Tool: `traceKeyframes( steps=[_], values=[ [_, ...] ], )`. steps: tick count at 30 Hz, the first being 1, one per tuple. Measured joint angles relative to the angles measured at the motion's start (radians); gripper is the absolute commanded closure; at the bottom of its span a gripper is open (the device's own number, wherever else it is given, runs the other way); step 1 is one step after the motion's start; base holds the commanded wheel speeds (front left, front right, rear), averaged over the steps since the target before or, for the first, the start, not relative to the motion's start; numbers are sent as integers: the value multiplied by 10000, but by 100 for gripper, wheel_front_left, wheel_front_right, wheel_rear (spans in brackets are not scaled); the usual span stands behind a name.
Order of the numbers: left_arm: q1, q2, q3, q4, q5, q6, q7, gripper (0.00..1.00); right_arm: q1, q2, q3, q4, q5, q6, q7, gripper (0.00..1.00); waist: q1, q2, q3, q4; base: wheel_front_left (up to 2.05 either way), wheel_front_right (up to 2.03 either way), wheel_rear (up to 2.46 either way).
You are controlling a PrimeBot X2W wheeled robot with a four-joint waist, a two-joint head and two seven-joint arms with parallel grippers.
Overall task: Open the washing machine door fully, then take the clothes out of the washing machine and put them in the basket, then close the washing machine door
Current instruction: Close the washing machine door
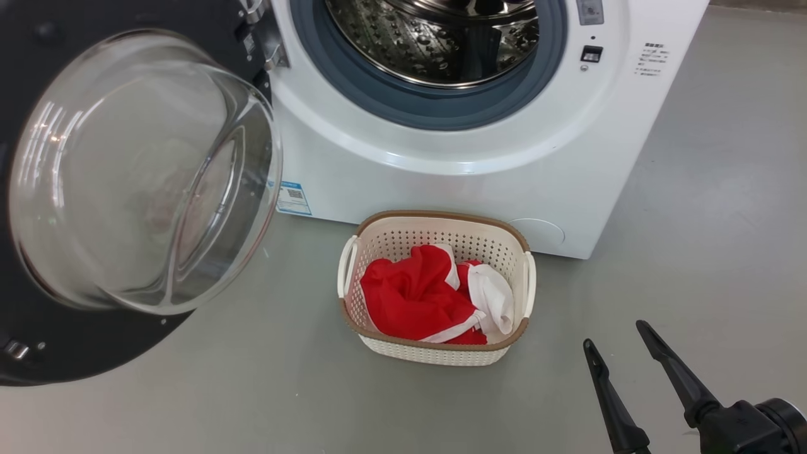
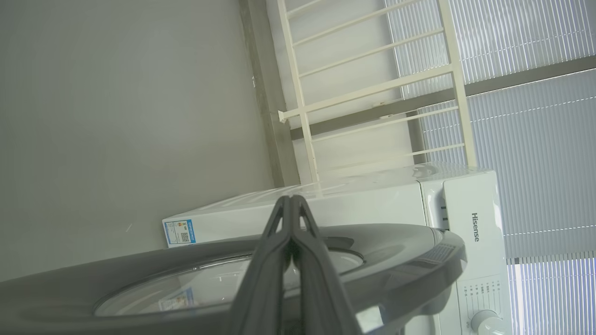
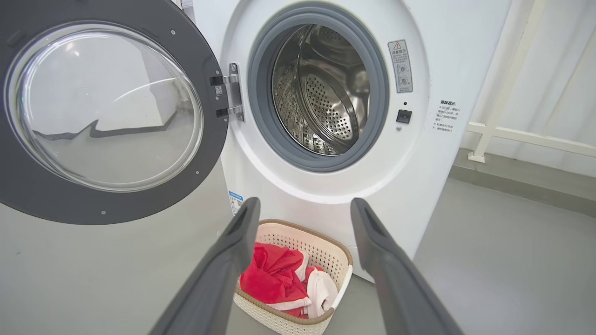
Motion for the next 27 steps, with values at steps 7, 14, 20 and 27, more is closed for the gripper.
traceKeyframes(
  steps=[7, 14, 20, 27],
  values=[
    [272, -127, -121, -401, -146, -192, 602, 100, -2, -2, 13, -4, 6, 0, -15, 0, 0, 0, 70, 225, 0, 0, 0],
    [843, -380, 56, -955, -571, -370, 922, 100, -6, -2, 42, 111, 90, 0, -153, 0, 0, 0, -17, 215, 0, 0, 0],
    [1348, -763, 270, -1802, -842, -412, 1154, 100, -7, -2, 38, 238, 257, 0, -270, 0, 1, 0, -90, 187, 0, 0, 0],
    [1965, -1530, 301, -3279, -1187, -153, 1360, 100, -7, -4, 33, 320, 332, 0, -359, 0, 0, 0, -101, 265, 0, 0, 0]
  ],
)
